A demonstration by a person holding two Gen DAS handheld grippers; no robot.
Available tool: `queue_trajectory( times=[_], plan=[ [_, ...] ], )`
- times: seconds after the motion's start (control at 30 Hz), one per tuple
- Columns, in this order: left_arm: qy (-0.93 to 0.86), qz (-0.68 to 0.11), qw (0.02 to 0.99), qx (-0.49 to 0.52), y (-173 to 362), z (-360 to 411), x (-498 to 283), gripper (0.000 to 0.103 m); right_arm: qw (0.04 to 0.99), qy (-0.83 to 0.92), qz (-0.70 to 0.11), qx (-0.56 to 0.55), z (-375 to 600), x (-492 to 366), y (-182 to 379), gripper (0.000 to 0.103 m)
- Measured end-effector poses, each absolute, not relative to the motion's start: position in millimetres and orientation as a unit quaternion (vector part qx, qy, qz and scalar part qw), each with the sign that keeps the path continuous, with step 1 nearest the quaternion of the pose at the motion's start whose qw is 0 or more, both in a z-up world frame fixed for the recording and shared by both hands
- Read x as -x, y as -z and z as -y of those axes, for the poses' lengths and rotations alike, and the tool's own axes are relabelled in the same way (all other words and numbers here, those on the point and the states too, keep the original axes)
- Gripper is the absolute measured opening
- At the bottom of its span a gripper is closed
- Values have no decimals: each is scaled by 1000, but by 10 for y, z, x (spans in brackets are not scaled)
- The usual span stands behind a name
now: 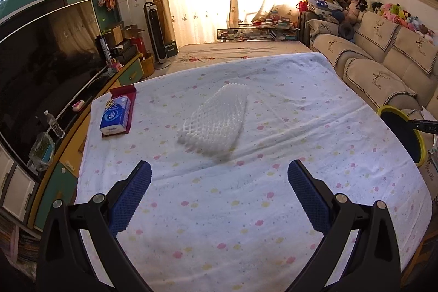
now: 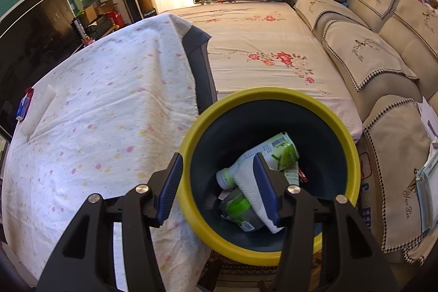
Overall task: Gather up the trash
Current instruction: 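Lower the left gripper onto the white foam net sleeve and grasp it, then carry the foam net sleeve over the yellow bin and open the left gripper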
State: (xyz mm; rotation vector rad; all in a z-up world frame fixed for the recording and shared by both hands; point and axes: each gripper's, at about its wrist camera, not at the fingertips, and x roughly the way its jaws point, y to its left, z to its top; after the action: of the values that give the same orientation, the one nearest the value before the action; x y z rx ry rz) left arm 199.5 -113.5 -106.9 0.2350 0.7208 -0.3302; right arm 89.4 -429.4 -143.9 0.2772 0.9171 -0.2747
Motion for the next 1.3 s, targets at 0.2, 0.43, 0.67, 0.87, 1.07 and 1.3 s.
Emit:
queue_trajectory(
  times=[0.2,0.43,0.67,0.87,1.07,1.3],
  plan=[
    [213,-375,894,-118,1201,1334,-2645,98,878,124,-445,-126,4202,-919,1437,53],
    [241,-413,872,-107,1460,1534,-3348,98,872,127,-456,-124,4208,-939,1479,54],
    [240,-440,860,-100,1702,1589,-3781,98,868,132,-462,-125,4249,-963,1509,54],
    [252,-454,850,-90,1807,1606,-3887,98,866,131,-466,-124,4246,-1010,1533,54],
    [257,-460,843,-113,1873,1749,-3811,79,865,125,-470,-122,4190,-1039,1569,55],
    [264,-455,844,-107,1835,1776,-3716,49,866,122,-469,-121,4155,-1012,1568,55]
  ],
)
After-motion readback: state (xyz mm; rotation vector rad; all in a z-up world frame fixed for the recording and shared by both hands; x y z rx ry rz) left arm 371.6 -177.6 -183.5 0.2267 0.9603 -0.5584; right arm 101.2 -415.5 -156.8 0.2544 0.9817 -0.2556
